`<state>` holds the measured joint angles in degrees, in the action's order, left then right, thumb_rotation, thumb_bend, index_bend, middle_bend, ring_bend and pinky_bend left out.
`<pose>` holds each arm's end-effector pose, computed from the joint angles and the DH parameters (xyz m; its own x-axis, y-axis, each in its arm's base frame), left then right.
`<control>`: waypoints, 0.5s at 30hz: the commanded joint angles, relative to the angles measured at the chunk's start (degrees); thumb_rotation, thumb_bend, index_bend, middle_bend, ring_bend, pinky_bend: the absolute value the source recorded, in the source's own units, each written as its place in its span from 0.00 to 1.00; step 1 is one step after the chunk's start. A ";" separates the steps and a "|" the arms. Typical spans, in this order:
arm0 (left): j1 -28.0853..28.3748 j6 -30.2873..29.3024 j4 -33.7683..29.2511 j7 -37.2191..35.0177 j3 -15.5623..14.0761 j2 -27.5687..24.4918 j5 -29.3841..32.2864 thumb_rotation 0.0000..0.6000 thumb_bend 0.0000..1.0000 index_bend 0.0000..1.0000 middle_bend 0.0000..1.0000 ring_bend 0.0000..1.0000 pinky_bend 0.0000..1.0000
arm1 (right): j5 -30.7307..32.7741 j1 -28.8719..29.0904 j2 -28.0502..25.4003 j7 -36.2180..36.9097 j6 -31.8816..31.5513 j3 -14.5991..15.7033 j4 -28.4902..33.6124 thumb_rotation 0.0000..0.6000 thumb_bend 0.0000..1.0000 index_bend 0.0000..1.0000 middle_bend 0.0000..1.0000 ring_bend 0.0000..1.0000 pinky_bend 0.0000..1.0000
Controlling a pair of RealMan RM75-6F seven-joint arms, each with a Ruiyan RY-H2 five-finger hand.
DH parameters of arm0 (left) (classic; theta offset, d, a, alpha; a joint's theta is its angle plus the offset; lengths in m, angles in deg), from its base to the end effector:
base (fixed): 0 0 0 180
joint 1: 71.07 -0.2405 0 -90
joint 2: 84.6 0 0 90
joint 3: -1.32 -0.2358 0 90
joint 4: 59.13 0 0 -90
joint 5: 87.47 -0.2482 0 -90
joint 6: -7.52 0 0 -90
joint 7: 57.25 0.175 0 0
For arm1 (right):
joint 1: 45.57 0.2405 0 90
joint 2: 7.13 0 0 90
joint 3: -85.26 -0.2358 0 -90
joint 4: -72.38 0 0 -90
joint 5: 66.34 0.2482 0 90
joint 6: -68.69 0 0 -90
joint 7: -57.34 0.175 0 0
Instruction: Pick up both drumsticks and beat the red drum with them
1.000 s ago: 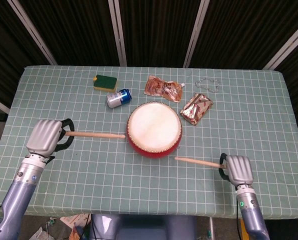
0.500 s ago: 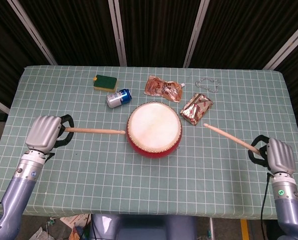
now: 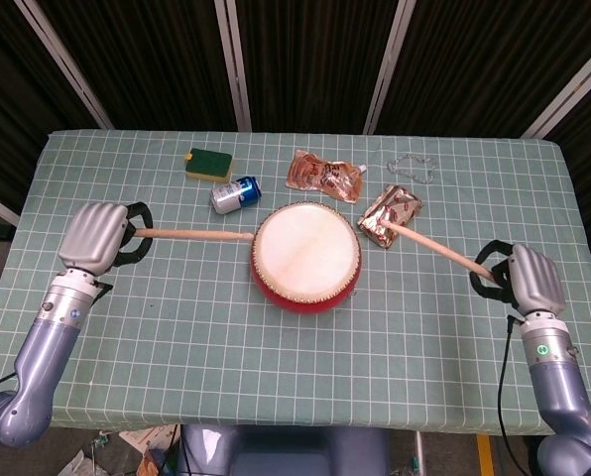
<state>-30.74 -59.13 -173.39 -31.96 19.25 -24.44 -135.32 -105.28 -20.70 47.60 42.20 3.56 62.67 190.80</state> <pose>-0.1014 0.3695 0.0981 0.3525 0.0719 0.9331 0.9260 -0.1712 -0.3366 -0.1929 -0.3357 0.1246 0.0875 -0.1302 0.9876 -0.9753 0.1905 0.1116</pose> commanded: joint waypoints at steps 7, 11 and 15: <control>4.40 4.97 4.71 -2.21 3.68 -0.62 5.98 1.00 0.58 0.79 1.00 1.00 1.00 | 5.89 7.96 6.07 -7.54 -1.44 0.84 0.37 1.00 0.59 0.97 1.00 1.00 1.00; 5.27 6.31 5.91 -2.20 3.32 -0.58 6.33 1.00 0.58 0.79 1.00 1.00 1.00 | 6.92 10.38 8.84 -10.53 -2.92 1.80 -0.79 1.00 0.59 0.97 1.00 1.00 1.00; 5.62 6.93 6.78 -3.11 3.09 -0.62 5.66 1.00 0.58 0.79 1.00 1.00 1.00 | 8.63 11.62 10.31 -10.47 -4.28 1.22 -2.07 1.00 0.59 0.97 1.00 1.00 1.00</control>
<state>-25.21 -52.31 -166.79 -34.86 22.38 -25.02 -129.45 -97.01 -9.35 57.61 31.56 -0.31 64.17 189.09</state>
